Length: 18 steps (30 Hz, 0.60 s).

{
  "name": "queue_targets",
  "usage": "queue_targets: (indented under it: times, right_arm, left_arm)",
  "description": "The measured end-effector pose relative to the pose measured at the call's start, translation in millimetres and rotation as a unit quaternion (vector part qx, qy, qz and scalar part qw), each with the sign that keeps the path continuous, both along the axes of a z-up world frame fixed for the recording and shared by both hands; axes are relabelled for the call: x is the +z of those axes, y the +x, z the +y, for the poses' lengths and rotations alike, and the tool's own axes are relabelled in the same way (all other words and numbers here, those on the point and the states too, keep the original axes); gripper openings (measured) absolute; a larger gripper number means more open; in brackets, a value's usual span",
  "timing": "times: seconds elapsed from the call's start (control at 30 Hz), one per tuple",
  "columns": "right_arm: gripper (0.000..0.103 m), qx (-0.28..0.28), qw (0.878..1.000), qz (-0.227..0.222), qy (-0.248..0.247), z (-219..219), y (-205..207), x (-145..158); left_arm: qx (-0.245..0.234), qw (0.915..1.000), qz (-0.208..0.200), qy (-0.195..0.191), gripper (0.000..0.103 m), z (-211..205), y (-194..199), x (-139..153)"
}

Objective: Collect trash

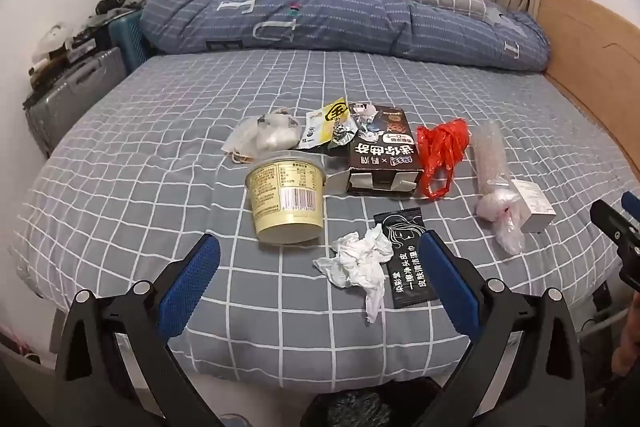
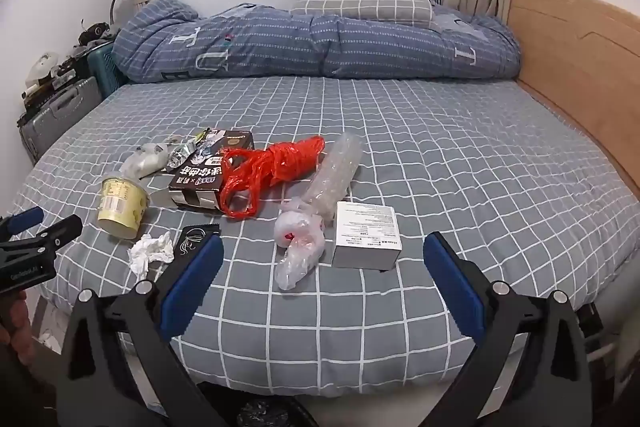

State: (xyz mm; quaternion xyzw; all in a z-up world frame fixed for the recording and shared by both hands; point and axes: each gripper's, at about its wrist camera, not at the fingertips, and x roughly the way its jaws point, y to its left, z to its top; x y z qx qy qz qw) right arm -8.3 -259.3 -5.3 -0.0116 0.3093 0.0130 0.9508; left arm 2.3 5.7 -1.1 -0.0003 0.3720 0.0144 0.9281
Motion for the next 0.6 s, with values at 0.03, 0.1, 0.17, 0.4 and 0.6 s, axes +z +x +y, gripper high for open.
queue_targets:
  times: [0.03,0.1,0.17,0.4,0.6]
  right_arm:
    - [0.096,0.000,1.000,-0.001,-0.001,1.1,-0.2,0.6]
    - [0.096,0.002,1.000,-0.001,-0.002,2.8,-0.3,1.4]
    - [0.096,0.001,1.000,-0.001,-0.004,3.8,1.5,-2.0]
    - [0.096,-0.002,1.000,0.002,-0.002,3.6,3.3,-2.0]
    - [0.096,-0.004,1.000,-0.001,-0.003,2.6,2.4,-0.5]
  left_arm:
    - [-0.002,1.0000,0.001,0.000,0.097,0.4,-0.1,-0.3]
    - [-0.002,1.0000,0.002,-0.006,0.097,2.6,-0.3,-0.4]
    - [-0.001,1.0000,0.004,-0.009,0.097,2.2,0.9,-1.2]
    - [-0.004,0.9999,0.006,-0.009,0.097,-0.7,1.3,-2.2]
    - [0.003,0.9998,0.009,-0.019,0.097,2.6,2.7,-2.9]
